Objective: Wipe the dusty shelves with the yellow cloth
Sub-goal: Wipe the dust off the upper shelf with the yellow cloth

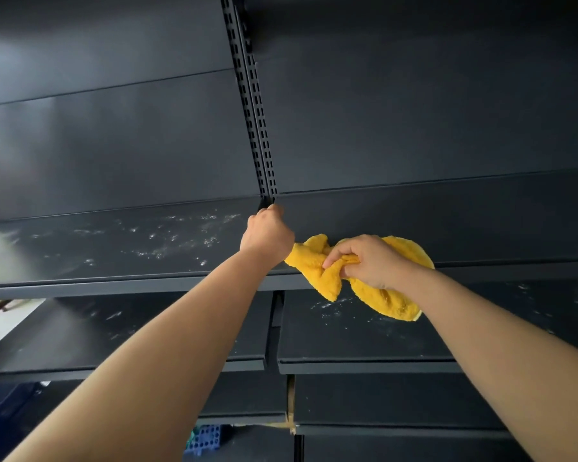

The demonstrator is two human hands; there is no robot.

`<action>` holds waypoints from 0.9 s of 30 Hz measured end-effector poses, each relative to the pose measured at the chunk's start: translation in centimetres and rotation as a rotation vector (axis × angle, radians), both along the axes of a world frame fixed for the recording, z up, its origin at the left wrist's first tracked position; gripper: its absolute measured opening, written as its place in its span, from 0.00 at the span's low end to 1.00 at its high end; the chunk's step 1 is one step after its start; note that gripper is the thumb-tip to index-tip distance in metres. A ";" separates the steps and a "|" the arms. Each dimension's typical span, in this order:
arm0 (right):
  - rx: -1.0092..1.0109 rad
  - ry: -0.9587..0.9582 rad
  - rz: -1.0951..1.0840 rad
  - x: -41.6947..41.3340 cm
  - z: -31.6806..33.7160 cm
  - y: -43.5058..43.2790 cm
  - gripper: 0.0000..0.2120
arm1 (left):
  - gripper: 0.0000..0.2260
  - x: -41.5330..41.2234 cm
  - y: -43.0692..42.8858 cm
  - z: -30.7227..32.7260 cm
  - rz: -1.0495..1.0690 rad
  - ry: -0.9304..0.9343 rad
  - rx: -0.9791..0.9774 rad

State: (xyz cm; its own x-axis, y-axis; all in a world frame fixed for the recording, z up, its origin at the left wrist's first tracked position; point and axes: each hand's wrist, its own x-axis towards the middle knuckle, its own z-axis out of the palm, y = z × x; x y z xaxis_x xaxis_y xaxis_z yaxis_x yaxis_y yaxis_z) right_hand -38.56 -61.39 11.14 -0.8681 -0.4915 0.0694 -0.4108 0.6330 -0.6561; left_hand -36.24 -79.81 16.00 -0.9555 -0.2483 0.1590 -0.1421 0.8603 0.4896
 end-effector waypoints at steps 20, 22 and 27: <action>-0.566 0.388 -0.215 -1.9 5.9 -1.0 0.14 | 0.09 2.4 2.2 1.1 0.146 0.126 0.053; -0.234 0.271 -0.191 -2.7 3.9 0.7 0.13 | 0.10 2.3 2.4 1.4 0.156 0.127 0.052; 0.175 0.113 0.038 -2.3 3.1 4.0 0.18 | 0.14 1.1 4.7 0.6 0.124 0.123 0.044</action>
